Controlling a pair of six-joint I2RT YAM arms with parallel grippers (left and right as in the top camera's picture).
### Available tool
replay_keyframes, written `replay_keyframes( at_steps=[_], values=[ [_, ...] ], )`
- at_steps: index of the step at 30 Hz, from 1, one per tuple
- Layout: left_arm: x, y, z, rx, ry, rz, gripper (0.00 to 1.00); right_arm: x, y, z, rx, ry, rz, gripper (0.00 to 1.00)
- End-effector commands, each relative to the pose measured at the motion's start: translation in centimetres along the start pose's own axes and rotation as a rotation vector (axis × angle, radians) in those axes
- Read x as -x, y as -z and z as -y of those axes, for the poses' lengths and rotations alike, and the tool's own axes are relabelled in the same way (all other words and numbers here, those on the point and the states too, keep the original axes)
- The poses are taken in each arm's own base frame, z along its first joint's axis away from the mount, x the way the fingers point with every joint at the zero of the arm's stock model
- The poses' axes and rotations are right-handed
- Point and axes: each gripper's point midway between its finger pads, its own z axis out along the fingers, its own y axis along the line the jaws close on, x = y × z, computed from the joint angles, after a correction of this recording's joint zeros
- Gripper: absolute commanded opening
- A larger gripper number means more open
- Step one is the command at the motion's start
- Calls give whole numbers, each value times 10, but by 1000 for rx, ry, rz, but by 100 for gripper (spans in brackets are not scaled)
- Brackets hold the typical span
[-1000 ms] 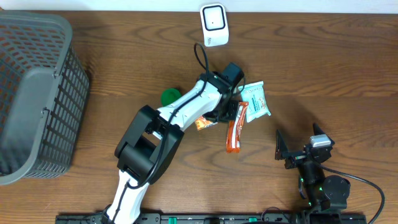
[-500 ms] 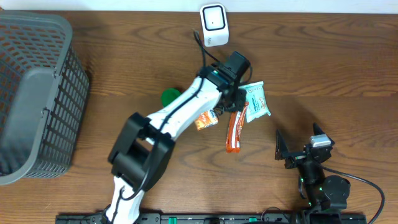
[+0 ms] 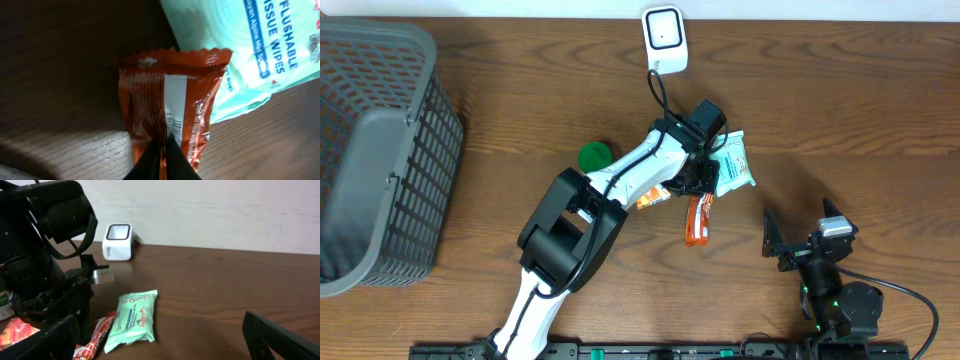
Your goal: Scan the item barcode
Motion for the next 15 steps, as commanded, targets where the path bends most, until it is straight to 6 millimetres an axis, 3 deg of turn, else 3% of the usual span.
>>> replay_keyframes(
  at_steps=[1, 6, 9, 12, 15],
  values=[
    [7, 11, 2, 14, -44, 22, 7, -1, 0, -2, 9, -10, -2, 99],
    [35, 76, 1, 124, -67, 217, 8, -1, 0, -2, 9, -10, -2, 99],
    [42, 104, 4, 147, -74, 294, 7, -1, 0, -2, 9, -10, -2, 99],
    [41, 107, 6, 138, -72, 297, 8, -1, 0, -2, 9, -10, -2, 99],
    [33, 89, 7, 102, -53, 238, 7, -1, 0, -2, 9, -10, -2, 99]
  ],
)
